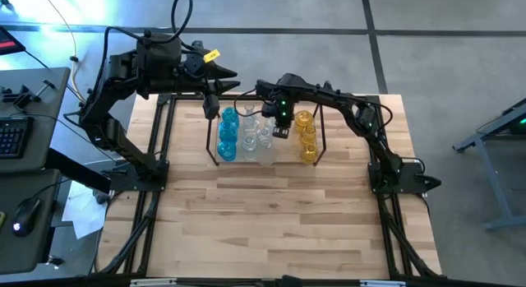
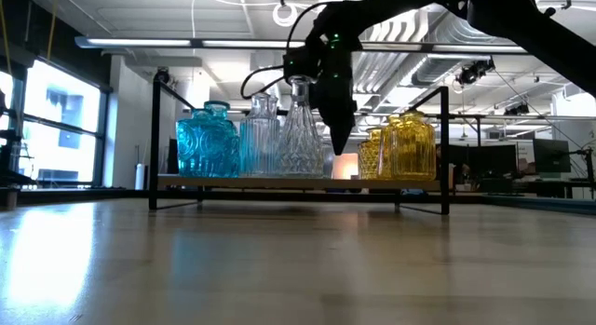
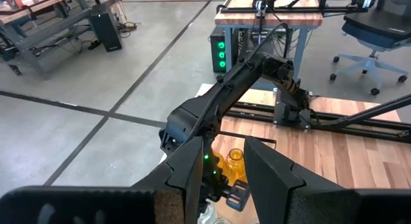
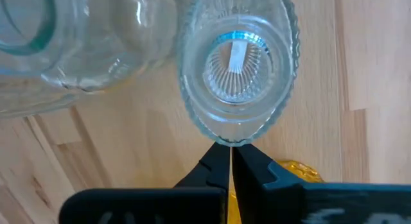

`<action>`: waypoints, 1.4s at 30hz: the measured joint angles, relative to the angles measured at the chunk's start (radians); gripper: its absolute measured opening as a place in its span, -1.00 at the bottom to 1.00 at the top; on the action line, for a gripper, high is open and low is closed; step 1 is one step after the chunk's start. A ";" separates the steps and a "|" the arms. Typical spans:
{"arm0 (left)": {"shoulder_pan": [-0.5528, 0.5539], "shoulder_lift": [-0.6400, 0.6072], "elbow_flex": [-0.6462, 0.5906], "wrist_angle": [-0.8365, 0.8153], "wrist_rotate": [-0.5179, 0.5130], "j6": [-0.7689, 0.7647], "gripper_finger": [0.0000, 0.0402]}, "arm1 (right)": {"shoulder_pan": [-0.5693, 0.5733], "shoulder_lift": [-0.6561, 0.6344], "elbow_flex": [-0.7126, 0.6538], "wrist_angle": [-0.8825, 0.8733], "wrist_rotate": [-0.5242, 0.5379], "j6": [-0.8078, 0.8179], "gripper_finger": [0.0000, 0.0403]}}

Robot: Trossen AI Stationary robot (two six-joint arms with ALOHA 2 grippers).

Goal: Sort vases onto shelf
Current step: Put the transparent vase on the shelf aligned with the other transparent vases

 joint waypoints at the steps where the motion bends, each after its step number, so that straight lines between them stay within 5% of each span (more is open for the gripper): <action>1: 0.000 0.000 0.000 0.000 0.000 0.000 -0.49 | 0.000 0.000 0.000 0.004 0.001 0.000 -1.00; 42: 0.000 0.000 0.000 0.055 0.000 -0.014 -0.49 | 0.010 0.000 0.000 0.123 -0.008 -0.018 -1.00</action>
